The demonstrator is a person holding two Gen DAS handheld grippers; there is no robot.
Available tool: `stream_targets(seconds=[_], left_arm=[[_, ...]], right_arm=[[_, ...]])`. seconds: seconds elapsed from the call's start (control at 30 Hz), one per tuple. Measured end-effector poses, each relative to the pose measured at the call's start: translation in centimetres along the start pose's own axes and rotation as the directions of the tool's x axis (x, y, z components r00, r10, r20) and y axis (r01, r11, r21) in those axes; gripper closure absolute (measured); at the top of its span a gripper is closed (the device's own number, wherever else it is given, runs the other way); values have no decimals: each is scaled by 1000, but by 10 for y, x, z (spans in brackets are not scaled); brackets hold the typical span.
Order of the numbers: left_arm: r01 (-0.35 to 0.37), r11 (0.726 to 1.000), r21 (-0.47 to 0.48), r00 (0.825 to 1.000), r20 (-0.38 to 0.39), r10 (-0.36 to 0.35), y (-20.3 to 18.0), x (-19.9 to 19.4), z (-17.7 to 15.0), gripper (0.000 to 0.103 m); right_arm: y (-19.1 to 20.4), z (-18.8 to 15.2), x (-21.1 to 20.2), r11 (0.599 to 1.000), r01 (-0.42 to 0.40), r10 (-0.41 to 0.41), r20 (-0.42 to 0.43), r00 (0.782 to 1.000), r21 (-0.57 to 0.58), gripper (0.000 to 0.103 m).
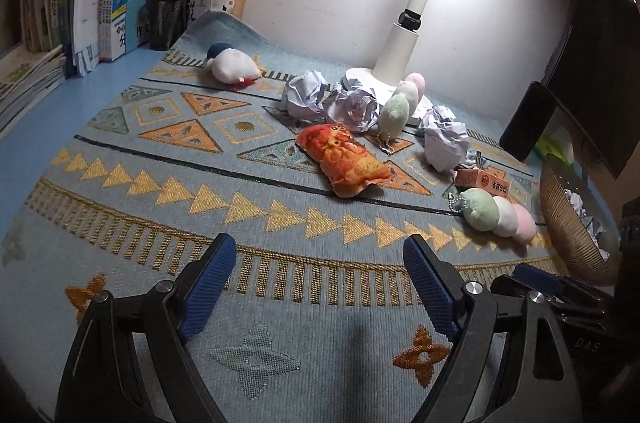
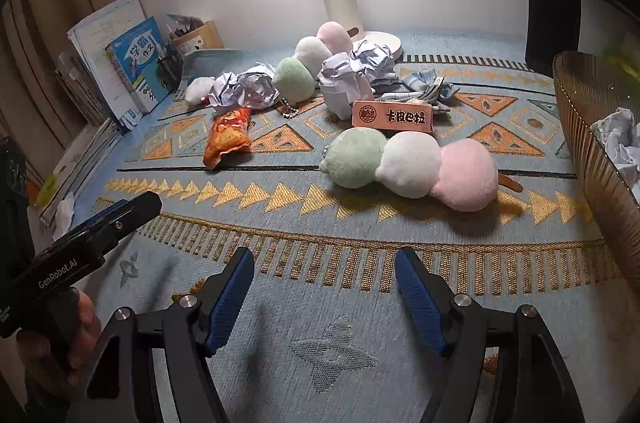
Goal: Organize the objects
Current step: 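Move both open tools back over the rug toward the snack bag and box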
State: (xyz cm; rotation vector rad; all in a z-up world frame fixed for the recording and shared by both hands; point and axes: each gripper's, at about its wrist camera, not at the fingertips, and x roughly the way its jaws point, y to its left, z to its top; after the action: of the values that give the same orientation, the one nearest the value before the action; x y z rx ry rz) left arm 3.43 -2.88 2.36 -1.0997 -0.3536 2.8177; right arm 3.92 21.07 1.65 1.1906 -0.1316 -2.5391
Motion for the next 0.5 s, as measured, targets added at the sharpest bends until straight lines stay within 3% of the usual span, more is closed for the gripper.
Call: stream_targets(seconds=[0.07,0.3,0.5], left_arm=[[-1,1000,21,1000,4,1,-3,-1,-1,18],[-11,999,46,1000,-13,11,-6,2,-1,18],[-17,999,47,1000,-10,17,-6,1,-1,18]], right_arm=[[1,0,-2,1000,5,-5,13,1000,-7,18],[-2,1,-1,1000,1,-1,12,1000,4,18],[-11,2,-13,999,9,-13,78,997,47,18]])
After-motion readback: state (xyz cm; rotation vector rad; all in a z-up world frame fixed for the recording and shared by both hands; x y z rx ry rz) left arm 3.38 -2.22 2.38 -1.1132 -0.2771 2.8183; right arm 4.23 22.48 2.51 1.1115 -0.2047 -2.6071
